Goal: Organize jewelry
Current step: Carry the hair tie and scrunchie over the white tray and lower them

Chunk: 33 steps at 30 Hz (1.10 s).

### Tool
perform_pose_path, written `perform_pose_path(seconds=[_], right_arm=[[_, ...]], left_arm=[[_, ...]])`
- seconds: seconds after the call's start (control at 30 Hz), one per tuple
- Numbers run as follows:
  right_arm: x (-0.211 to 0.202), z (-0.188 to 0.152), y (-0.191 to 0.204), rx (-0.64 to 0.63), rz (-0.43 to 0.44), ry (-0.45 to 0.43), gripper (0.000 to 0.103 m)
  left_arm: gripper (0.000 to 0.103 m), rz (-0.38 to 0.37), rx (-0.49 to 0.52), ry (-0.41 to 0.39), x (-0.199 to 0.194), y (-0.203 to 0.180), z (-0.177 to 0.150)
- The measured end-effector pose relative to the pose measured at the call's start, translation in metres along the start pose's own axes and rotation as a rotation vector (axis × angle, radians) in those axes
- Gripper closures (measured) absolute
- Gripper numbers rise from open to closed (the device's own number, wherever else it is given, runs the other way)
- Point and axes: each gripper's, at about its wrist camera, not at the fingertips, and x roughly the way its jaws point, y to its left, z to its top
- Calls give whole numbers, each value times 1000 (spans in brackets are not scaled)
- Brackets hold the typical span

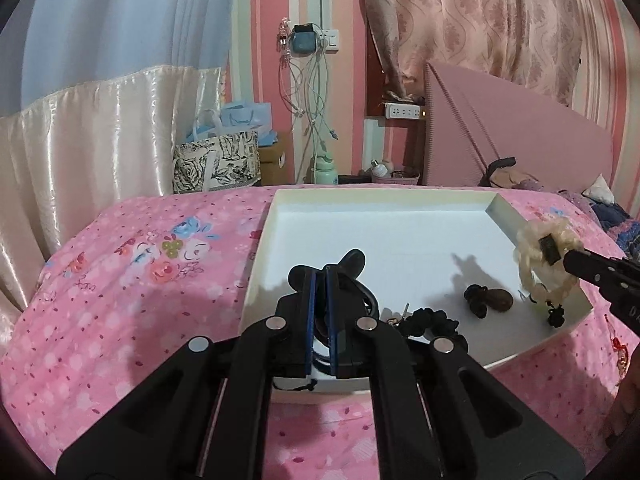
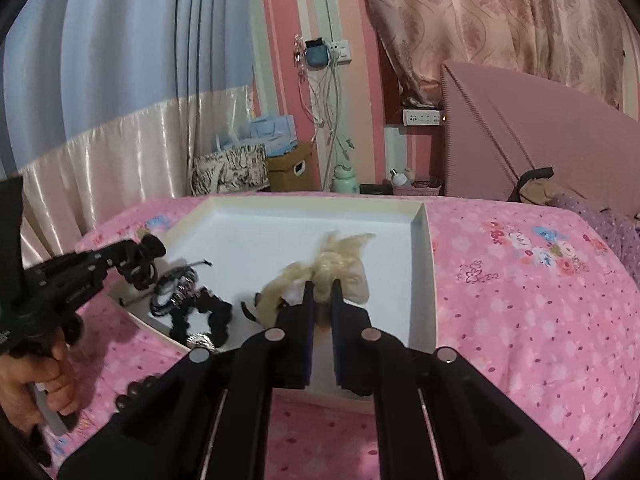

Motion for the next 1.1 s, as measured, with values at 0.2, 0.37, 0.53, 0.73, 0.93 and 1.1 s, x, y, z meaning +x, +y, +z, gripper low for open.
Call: perform_pose_path(seconds=[0.2, 0.37, 0.53, 0.73, 0.93, 1.1], right_arm=[[11, -7, -3, 8, 5, 44, 96], [15, -11, -2, 10, 9, 63, 96], [16, -13, 1, -3, -3, 66, 96], [17, -13, 9, -39, -47, 69, 95], [12, -14, 12, -52, -64, 47, 95], [3, -16, 4, -9, -50, 12, 95]], left_arm=[[100, -12, -17, 16, 10, -1, -2], [100, -52, -19, -3, 11, 0, -4], [100, -66, -13, 1, 11, 0, -7], [100, -68, 26, 4, 11, -9, -8], [100, -43, 29, -25, 6, -10, -9], [100, -27, 35, -69, -3, -12, -11]])
